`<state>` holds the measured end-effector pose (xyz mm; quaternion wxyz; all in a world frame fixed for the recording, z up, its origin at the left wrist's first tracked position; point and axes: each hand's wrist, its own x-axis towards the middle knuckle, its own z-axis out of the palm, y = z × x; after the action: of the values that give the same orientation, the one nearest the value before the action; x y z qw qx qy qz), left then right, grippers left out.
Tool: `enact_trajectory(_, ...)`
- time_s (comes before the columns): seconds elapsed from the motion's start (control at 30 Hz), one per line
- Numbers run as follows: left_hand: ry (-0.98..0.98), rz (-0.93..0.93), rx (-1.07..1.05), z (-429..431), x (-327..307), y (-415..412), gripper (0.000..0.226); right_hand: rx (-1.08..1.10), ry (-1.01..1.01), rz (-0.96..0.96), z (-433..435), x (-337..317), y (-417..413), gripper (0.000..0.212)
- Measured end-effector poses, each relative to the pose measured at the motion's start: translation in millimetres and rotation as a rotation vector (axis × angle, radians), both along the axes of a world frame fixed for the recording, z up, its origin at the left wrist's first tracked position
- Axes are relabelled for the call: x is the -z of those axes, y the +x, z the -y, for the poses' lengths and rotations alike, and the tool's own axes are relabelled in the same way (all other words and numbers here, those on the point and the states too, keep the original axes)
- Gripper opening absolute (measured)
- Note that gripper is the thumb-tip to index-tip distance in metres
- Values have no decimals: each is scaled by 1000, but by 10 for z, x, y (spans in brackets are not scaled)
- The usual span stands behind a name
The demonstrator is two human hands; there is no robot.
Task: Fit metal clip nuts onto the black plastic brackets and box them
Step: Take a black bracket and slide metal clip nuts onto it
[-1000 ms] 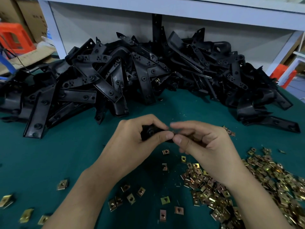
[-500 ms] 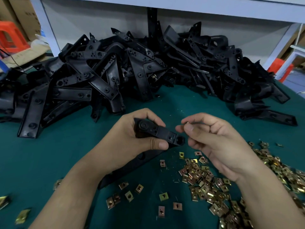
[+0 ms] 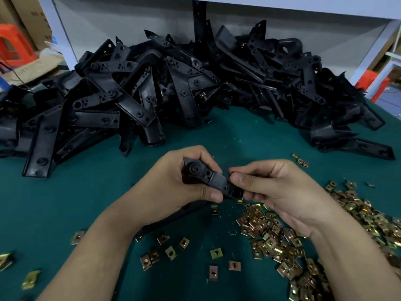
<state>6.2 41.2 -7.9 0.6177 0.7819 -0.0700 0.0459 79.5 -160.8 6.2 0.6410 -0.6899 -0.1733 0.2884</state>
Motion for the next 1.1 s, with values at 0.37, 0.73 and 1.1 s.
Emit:
enact_trajectory(0.37, 185, 51, -103, -33, 139, 60, 34, -84, -175, 134, -6, 39, -15, 28)
enact_trajectory(0.73, 158, 77, -58, -35, 129, 52, 34, 35, -97, 141, -19, 94, 15, 28)
enact_trajectory(1.1, 231, 88, -159, 37, 101, 17, 35, -7, -277, 363, -17, 124, 32, 8)
